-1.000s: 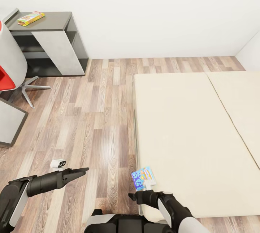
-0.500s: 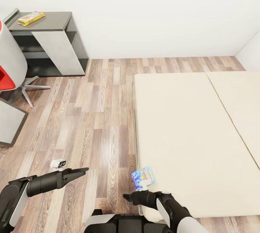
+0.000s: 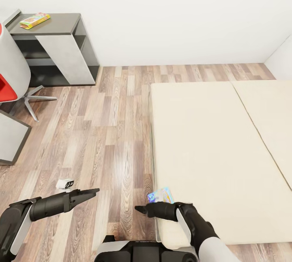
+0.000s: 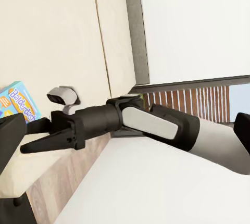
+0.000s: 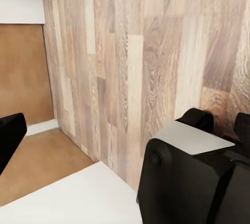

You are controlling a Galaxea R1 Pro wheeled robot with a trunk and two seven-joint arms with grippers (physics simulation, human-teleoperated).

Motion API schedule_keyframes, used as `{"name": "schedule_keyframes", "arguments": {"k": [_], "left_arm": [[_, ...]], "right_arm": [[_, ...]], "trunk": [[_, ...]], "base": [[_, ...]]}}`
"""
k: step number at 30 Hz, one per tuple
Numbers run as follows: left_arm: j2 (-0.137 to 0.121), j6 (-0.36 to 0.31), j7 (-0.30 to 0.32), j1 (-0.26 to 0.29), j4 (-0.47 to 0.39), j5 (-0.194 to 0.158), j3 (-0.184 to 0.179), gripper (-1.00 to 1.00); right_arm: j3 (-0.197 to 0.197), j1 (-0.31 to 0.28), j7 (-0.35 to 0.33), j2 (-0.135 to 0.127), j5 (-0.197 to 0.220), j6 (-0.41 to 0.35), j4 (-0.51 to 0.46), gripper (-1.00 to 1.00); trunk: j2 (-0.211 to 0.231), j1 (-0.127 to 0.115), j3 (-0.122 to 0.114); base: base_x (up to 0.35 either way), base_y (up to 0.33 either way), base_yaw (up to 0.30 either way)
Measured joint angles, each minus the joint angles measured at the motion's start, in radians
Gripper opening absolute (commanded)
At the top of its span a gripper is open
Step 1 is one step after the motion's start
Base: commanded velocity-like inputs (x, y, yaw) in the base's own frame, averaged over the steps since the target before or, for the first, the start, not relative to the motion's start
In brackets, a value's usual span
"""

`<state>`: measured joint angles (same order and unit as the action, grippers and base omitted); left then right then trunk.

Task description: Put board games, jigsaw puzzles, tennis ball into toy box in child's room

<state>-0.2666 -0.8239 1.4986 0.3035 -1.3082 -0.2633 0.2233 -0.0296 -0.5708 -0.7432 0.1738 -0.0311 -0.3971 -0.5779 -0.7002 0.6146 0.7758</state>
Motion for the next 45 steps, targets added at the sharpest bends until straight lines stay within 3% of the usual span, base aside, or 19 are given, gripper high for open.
{"name": "schedule_keyframes", "arguments": {"k": [19, 45], "left_arm": [[0.0, 0.0, -0.001, 0.0, 0.0, 0.001, 0.001, 1.0], [0.0, 0.0, -0.001, 0.0, 0.0, 0.002, 0.0, 1.0]], "right_arm": [[-0.012, 0.0, -0.068, 0.0, 0.002, -0.03, -0.044, 1.0], [-0.013, 0.0, -0.073, -0.003, 0.002, -0.024, -0.038, 1.0]], "trunk": [[0.0, 0.0, 0.0], [0.0, 0.0, 0.0]], "base": [[0.0, 0.018, 0.0], [0.0, 0.191, 0.0]]}}
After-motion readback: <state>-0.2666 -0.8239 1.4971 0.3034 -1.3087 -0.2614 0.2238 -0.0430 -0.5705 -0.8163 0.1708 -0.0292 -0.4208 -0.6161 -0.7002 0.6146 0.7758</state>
